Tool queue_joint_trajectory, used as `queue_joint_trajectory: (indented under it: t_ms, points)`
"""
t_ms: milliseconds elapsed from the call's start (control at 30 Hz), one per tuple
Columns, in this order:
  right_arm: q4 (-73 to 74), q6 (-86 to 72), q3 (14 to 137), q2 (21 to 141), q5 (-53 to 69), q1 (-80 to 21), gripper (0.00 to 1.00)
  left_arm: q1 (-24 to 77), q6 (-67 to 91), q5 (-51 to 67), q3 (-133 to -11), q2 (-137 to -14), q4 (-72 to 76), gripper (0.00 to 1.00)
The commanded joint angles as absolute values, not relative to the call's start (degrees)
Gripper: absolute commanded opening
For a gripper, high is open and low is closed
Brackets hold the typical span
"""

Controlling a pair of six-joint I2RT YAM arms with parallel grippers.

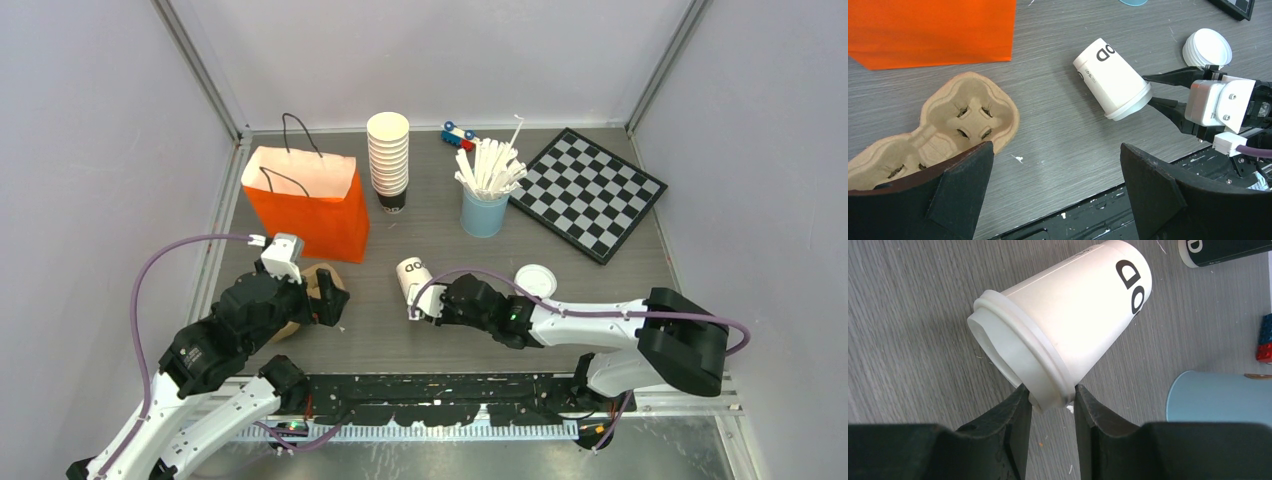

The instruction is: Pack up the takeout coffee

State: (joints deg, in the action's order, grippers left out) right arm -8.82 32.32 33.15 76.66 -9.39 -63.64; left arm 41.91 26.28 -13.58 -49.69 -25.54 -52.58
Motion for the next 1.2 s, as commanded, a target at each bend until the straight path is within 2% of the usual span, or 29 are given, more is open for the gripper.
queue_joint_trajectory:
  t_ms: [0,200,367,567,867,1167]
  points:
    - [-13.16,26.23,32.44,74.41,-8.7,-63.53,0.32,41.84,25.51,-14.88,-49.75,-25.99,-51.35,1.0]
    - [-11.54,9.28,32.42,66.81,-10.42,-63.51,0.26,41.84,25.58,-14.94,-49.74,-26.06,-51.33,1.0]
    - [6.63,-17.84,39.74,59.89,-15.07,-63.53,0.29,41.84,25.66,-14.99,-49.64,-25.76,-51.29,1.0]
    - [20.12,-44.08,41.39,51.97,-16.8,-60.22,0.32,41.84,25.62,-14.68,-49.68,-26.24,-51.33,1.0]
    - [28.31,-53.88,40.07,44.09,-4.14,-41.32,0.33,41.84,25.78,-14.84,-49.5,-25.77,-51.33,1.0]
    - [26.8,-55.16,42.98,54.7,15.38,-23.89,0.33,41.84,25.83,-14.94,-49.66,-26.24,-51.51,1.0]
